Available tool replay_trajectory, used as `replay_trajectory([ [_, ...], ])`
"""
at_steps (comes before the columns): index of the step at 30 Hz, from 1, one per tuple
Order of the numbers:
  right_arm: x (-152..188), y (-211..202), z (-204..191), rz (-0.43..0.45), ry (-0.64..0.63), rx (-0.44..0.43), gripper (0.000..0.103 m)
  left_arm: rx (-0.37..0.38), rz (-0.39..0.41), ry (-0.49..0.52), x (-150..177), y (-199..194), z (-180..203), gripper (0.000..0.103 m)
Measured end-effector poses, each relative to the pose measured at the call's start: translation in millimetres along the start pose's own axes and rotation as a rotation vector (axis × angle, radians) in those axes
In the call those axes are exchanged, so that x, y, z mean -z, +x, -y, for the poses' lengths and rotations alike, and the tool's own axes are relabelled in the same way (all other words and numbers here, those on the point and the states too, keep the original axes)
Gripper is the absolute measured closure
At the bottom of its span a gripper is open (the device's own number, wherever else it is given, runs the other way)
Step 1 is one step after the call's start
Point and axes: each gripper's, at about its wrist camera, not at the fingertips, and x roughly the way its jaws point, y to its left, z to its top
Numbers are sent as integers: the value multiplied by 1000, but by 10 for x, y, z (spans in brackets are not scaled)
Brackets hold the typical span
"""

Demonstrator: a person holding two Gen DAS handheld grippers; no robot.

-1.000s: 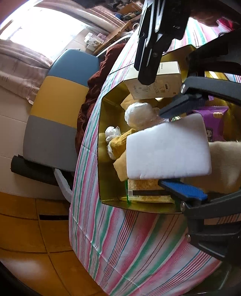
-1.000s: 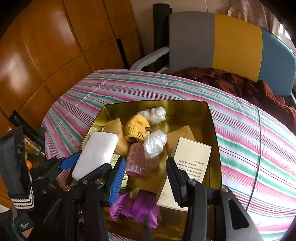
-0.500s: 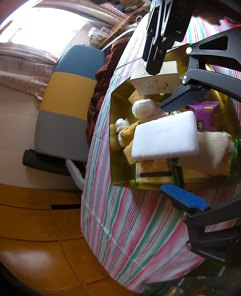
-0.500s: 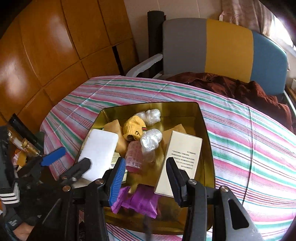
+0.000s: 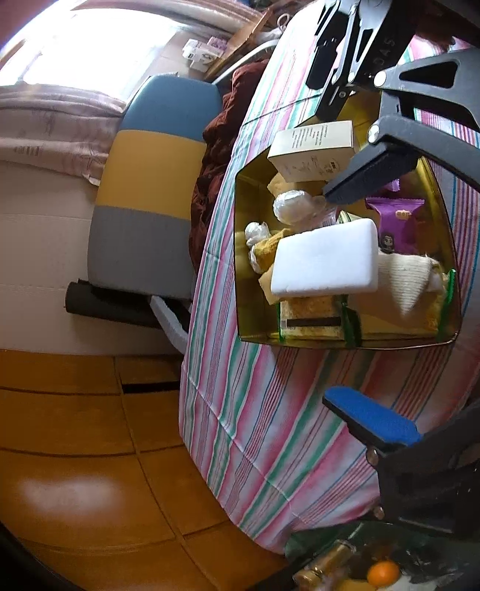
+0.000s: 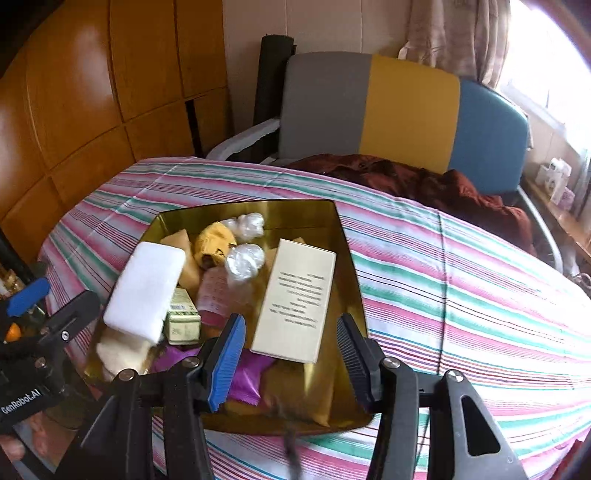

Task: Organize objects
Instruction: 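Open both grippers to release block and cotton ball into the tray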

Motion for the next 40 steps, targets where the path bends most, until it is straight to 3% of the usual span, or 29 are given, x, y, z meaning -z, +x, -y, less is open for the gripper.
replay_trajectory([
  [12,176,-86,113,10,44,8,50,-45,-40,-12,136,-87,187,0],
  [18,199,-104,129,14,45,3,50,-75,-5,2,202,-147,261,0],
  [24,216,-95,136,9,45,-5,50,-49,30,-15,189,-215,268,0],
  [40,242,-19,99,-17,40,-24,50,-39,-4,-53,213,-125,208,0],
])
